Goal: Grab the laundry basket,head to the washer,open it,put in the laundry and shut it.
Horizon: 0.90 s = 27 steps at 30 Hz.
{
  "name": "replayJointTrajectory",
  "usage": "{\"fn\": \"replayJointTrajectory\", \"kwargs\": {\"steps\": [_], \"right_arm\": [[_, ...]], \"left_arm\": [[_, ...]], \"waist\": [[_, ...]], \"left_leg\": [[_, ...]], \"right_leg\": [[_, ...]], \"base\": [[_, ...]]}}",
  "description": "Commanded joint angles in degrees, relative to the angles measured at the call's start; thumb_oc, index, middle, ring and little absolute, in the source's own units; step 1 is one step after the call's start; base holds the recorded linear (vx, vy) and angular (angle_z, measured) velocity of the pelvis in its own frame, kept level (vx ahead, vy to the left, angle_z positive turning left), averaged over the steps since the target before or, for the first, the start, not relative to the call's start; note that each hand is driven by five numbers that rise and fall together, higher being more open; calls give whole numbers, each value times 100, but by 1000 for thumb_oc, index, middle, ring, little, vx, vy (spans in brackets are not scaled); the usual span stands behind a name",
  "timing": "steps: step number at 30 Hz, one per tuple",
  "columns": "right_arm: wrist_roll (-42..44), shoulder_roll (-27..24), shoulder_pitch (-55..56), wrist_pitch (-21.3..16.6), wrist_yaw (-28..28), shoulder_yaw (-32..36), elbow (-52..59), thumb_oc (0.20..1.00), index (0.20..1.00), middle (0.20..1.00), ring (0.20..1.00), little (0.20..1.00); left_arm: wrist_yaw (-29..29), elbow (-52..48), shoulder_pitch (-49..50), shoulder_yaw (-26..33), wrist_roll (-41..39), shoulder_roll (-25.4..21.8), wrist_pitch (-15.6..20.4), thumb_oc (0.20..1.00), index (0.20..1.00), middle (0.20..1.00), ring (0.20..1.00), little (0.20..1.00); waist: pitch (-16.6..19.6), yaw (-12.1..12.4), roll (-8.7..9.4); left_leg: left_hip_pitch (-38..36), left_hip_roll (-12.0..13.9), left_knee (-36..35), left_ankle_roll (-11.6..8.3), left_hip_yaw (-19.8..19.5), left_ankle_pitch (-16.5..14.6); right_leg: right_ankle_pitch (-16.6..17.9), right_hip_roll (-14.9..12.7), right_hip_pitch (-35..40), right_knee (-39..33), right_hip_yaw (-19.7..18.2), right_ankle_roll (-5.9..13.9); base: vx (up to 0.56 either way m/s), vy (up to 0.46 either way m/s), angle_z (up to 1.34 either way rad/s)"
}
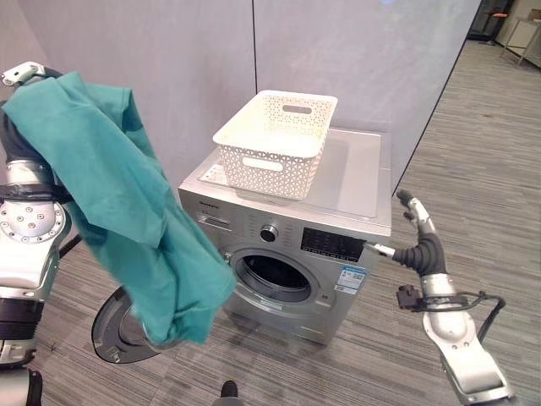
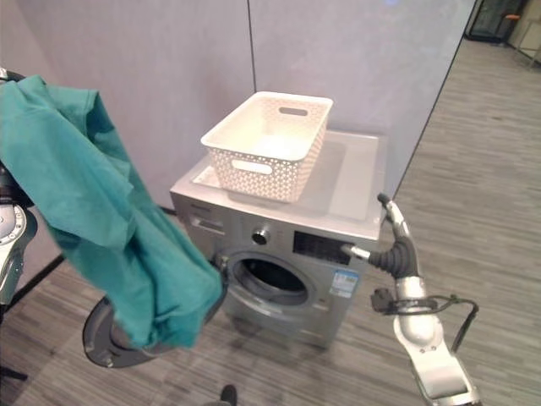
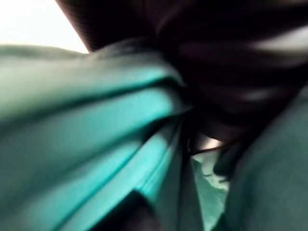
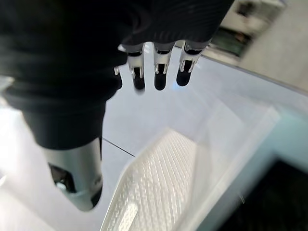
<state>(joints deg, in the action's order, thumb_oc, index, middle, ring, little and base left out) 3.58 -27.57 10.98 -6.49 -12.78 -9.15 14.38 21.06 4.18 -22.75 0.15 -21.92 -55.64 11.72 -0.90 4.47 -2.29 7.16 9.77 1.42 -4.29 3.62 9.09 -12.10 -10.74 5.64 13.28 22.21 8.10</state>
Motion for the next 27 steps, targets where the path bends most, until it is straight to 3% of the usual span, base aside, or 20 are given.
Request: {"fn": "replayJointTrajectory", "kwargs": {"steps": [1, 10, 20, 27], "right_arm": [[401, 67, -660, -349, 612, -107, -61, 1000, 1000, 1000, 1000, 1000], [1311, 357, -1285, -35, 1181, -1648, -939, 1000, 1000, 1000, 1000, 1000], [2031, 1262, -2450, 62, 933, -2645, -2237, 1000, 1000, 1000, 1000, 1000], [2266, 1350, -2541, 5, 891, -2688, -2347, 1000, 1000, 1000, 1000, 1000]], "left_arm": [[-152, -156, -821, 76, 16, -220, 87, 200, 200, 200, 200, 200], [-266, 491, -2117, -1392, 67, 893, -51, 200, 200, 200, 200, 200], [-147, 954, -2862, -2012, -16, 1481, -161, 200, 200, 200, 200, 200], [-156, 998, -2978, -2120, -97, 1683, -147, 200, 200, 200, 200, 200]], "waist": [[-225, -118, 335], [-320, -91, 199], [-248, 145, 83], [-194, 166, 46]], "left_leg": [[257, 75, 417, -4, 37, -577], [142, 208, 269, -165, -130, -283], [84, 165, 300, -194, -339, -229], [187, 105, 358, -229, -440, -217]], "right_leg": [[143, 154, 362, -1010, -100, -300], [-55, 357, 577, -955, 64, -495], [-133, 401, 808, -955, 228, -594], [-131, 422, 883, -1048, 322, -627]], "base": [[-66, -43, 12], [-78, -54, 12], [-15, -8, 11], [7, 3, 16]]}}
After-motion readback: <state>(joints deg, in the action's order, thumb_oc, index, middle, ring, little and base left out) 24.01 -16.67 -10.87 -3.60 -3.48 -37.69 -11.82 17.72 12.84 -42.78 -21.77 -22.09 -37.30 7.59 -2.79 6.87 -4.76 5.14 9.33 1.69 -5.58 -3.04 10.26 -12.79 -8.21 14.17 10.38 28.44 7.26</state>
